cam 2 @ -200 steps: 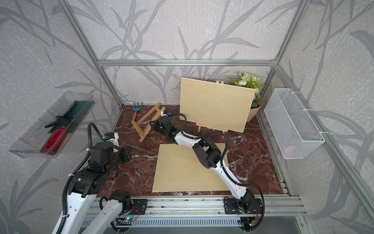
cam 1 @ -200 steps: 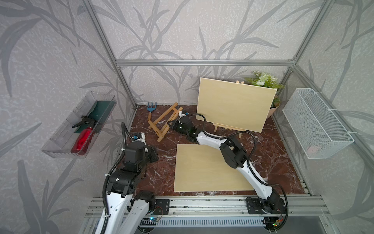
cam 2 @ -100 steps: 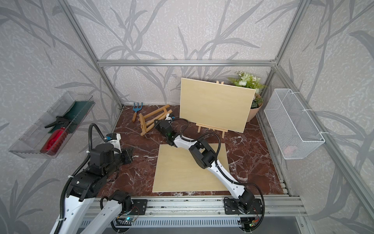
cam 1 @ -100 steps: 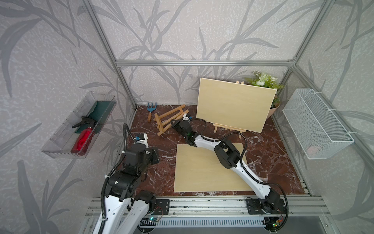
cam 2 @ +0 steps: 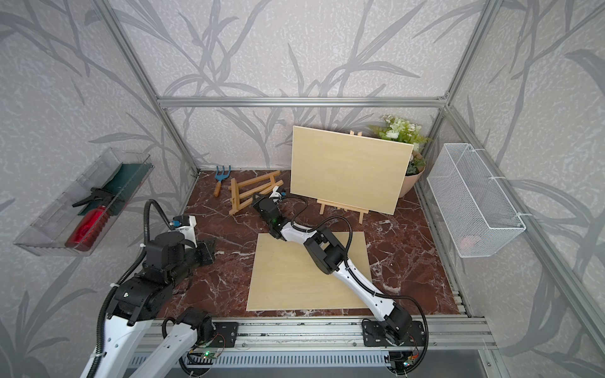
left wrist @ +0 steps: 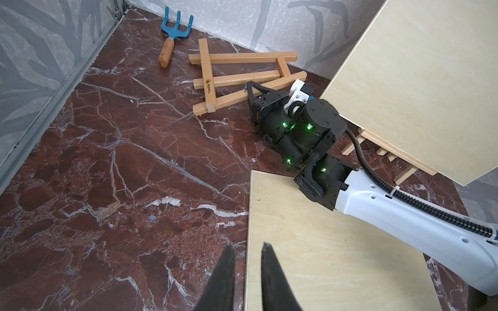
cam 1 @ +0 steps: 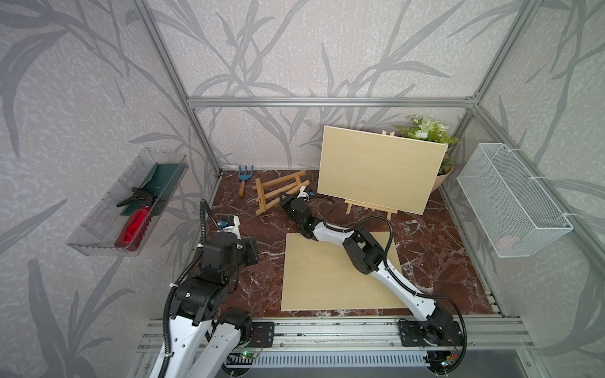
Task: Disassemble the easel
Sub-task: Place the easel at the center of the board.
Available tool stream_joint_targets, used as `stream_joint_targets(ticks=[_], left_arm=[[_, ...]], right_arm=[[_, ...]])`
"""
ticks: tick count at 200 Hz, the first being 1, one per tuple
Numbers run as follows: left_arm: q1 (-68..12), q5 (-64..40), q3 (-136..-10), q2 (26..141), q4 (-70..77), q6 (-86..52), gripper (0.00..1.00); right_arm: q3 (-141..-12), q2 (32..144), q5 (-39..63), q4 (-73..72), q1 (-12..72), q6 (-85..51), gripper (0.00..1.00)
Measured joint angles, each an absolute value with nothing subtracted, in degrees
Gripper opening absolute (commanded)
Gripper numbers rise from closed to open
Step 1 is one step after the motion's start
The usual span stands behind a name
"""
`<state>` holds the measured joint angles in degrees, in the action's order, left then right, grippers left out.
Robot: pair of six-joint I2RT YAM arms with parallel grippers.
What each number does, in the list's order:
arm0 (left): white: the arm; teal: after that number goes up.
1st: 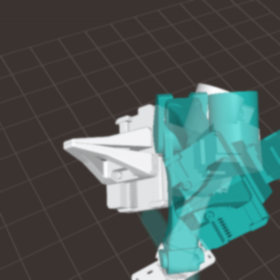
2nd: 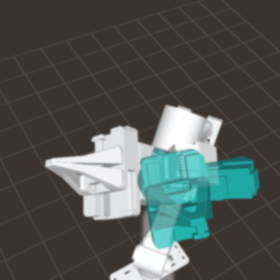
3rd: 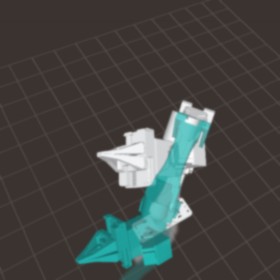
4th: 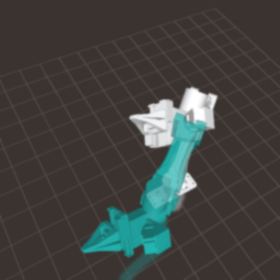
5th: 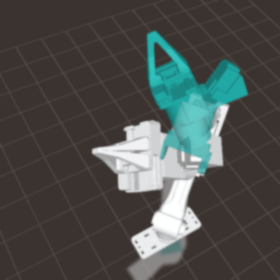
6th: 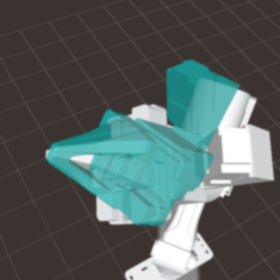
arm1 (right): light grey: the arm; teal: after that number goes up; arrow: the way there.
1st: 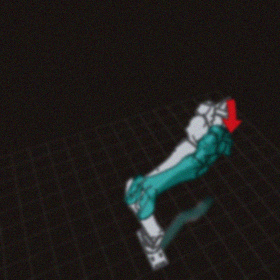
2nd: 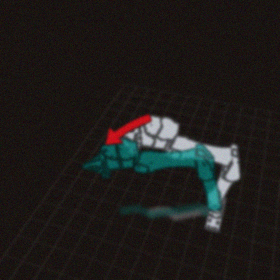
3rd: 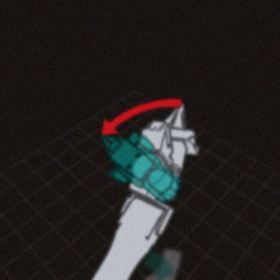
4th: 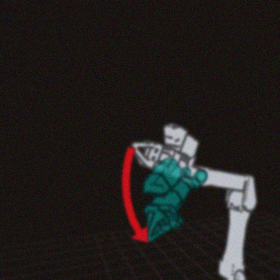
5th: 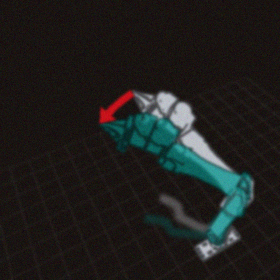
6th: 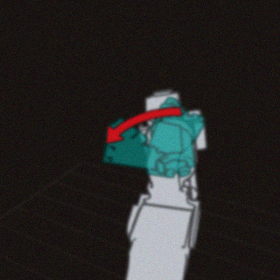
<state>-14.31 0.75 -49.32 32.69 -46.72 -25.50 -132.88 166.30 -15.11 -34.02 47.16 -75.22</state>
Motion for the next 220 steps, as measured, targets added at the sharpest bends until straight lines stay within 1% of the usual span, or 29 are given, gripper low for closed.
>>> stream_joint_targets(ticks=[34,78,100,109,113,128,135,149,153,159,161,193,220], left_arm=[[-14.7,0.8,-49.3,32.7,-46.7,-25.5,0.2],[-15.0,0.8,-49.3,32.7,-46.7,-25.5,0.2],[-15.2,0.8,-49.3,32.7,-46.7,-25.5,0.2],[-15.3,0.8,-49.3,32.7,-46.7,-25.5,0.2],[-15.3,0.8,-49.3,32.7,-46.7,-25.5,0.2],[-15.3,0.8,-49.3,32.7,-46.7,-25.5,0.2],[-15.3,0.8,-49.3,32.7,-46.7,-25.5,0.2],[-15.3,0.8,-49.3,32.7,-46.7,-25.5,0.2],[-15.3,0.8,-49.3,32.7,-46.7,-25.5,0.2],[-15.3,0.8,-49.3,32.7,-46.7,-25.5,0.2],[-15.3,0.8,-49.3,32.7,-46.7,-25.5,0.2],[-15.4,0.8,-49.3,32.5,-46.7,-25.5,0.2],[-15.6,0.8,-49.3,32.2,-46.7,-25.5,0.2]], right_arm=[[-137.5,168.9,-17.7,-32.3,47.2,-76.7,0.2],[-142.0,171.2,-21.4,-29.1,47.3,-78.1,0.41],[-143.0,171.3,-22.4,-26.9,47.5,-78.5,0.46],[-143.3,171.4,-22.5,-26.1,47.6,-78.6,0.54],[-143.5,171.4,-22.5,-25.7,47.7,-78.9,0.6],[-143.6,171.3,-22.6,-25.6,47.9,-79.0,0.68],[-143.4,171.0,-22.9,-25.6,48.0,-79.2,0.75],[-143.1,170.0,-23.0,-24.1,48.3,-79.3,0.79],[-142.9,169.6,-23.0,-23.2,48.5,-79.3,0.85],[-142.5,169.0,-23.0,-22.0,48.7,-79.3,0.98],[-142.3,168.8,-23.1,-21.7,48.8,-79.7,1.0],[-138.3,163.7,-22.9,-14.3,50.1,-78.8,0.99],[-135.1,161.0,-22.6,-10.9,51.1,-77.3,0.99]])
